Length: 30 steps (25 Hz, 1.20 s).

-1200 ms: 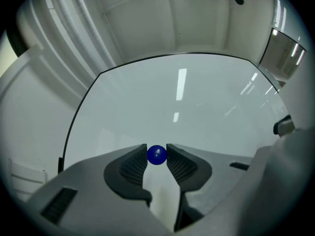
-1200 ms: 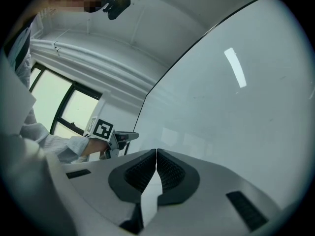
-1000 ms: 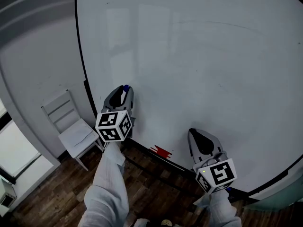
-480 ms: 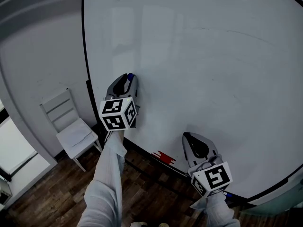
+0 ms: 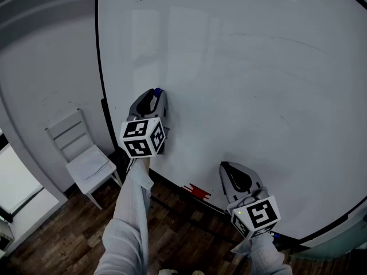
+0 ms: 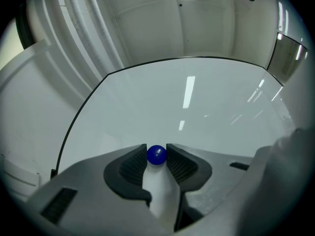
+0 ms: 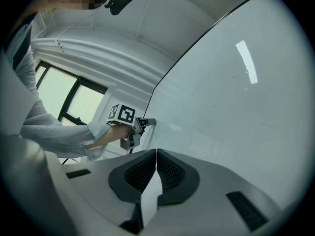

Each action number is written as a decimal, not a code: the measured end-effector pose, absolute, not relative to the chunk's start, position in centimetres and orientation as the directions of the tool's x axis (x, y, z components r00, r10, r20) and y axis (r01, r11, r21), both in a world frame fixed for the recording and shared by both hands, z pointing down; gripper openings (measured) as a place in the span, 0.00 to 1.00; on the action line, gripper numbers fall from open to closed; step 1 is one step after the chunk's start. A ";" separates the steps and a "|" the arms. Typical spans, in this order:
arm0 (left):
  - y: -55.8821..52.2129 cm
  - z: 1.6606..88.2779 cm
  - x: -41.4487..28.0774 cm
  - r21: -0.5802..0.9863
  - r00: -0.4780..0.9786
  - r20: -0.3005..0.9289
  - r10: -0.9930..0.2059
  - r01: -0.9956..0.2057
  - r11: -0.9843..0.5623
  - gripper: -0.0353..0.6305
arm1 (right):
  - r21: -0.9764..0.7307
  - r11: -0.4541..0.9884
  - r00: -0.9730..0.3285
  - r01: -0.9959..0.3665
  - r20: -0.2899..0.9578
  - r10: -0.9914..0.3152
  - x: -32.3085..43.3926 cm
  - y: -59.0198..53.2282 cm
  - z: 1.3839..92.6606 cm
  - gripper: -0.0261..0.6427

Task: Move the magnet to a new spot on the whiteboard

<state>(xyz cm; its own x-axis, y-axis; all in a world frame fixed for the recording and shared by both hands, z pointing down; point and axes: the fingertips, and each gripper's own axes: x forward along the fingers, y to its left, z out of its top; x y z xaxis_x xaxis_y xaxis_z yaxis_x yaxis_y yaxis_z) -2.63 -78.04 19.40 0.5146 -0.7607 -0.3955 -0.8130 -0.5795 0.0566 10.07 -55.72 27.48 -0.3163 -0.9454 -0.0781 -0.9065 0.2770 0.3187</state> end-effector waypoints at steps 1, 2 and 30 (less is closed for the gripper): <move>-78.1 19.4 -2.6 0.056 0.518 -0.392 -0.760 -0.811 -0.582 0.24 | 0.319 0.278 -0.318 -0.906 -0.078 -0.945 10.0 -55.8 27.5 0.08; -78.1 19.3 -2.6 0.055 0.521 -0.389 -0.760 -0.810 -0.584 0.24 | 0.319 0.280 -0.320 -0.905 -0.079 -0.944 10.0 -55.8 27.5 0.08; -76.1 22.7 -4.1 0.055 0.581 -0.322 -0.747 -0.776 -0.628 0.35 | 0.292 0.308 -0.341 -0.905 -0.065 -0.938 9.3 -55.3 28.6 0.08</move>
